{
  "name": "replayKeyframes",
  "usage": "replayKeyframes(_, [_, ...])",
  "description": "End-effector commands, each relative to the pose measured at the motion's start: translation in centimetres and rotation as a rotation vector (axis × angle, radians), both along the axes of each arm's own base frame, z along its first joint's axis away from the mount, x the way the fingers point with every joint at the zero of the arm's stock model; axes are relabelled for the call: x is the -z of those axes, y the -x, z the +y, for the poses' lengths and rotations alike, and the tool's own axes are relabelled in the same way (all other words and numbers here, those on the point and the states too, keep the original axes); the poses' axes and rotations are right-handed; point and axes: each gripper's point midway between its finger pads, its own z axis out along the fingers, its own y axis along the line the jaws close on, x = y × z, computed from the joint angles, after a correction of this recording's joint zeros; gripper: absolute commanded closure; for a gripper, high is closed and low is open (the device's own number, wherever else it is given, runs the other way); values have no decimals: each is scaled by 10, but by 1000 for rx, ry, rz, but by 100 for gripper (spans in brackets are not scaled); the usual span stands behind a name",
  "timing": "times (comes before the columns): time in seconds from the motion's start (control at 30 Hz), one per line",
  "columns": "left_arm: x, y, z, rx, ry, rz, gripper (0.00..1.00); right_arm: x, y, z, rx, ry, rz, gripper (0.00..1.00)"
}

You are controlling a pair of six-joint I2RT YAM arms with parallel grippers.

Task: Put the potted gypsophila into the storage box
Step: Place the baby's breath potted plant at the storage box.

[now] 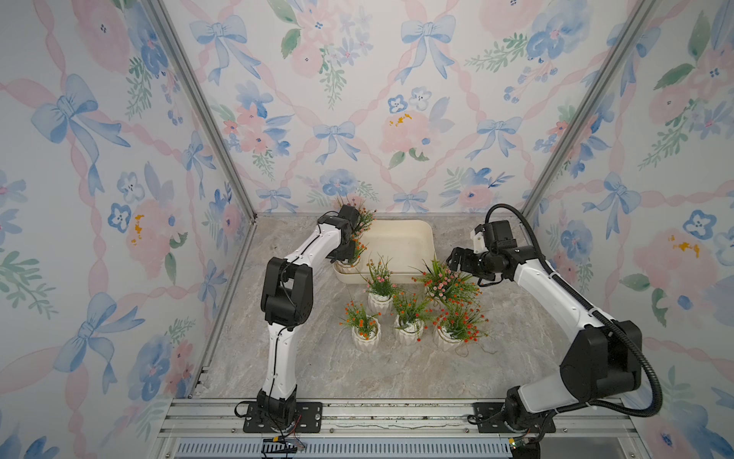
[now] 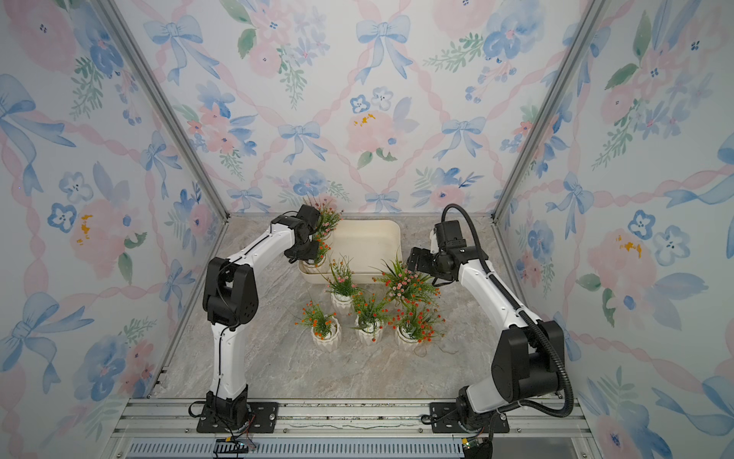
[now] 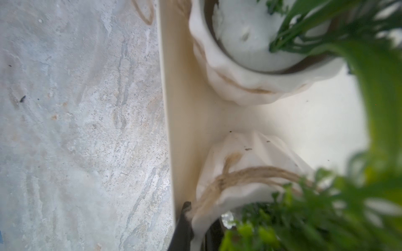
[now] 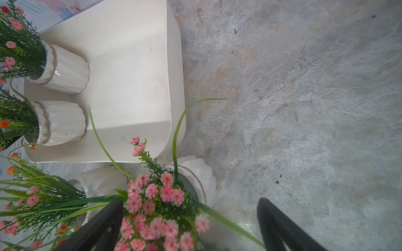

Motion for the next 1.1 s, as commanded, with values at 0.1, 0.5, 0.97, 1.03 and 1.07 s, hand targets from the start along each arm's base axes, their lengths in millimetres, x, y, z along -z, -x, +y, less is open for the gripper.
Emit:
replayKeyframes(0.1, [-17, -10, 9, -38, -3, -36, 100, -3, 0, 1, 6, -19, -7, 3])
replayKeyframes(0.5, [-9, -11, 12, -66, 22, -18, 80, -2, 1, -2, 11, -8, -2, 3])
replayKeyframes(0.97, [-23, -12, 17, -92, 59, -44, 60, -3, 0, -2, 12, -8, -4, 3])
replayKeyframes(1.03, [-25, -12, 20, -98, 58, -47, 57, -4, 0, -1, 10, -10, -4, 3])
replayKeyframes(1.07, [-27, -11, 22, -104, 58, -51, 55, -3, 0, -1, 9, -10, -3, 3])
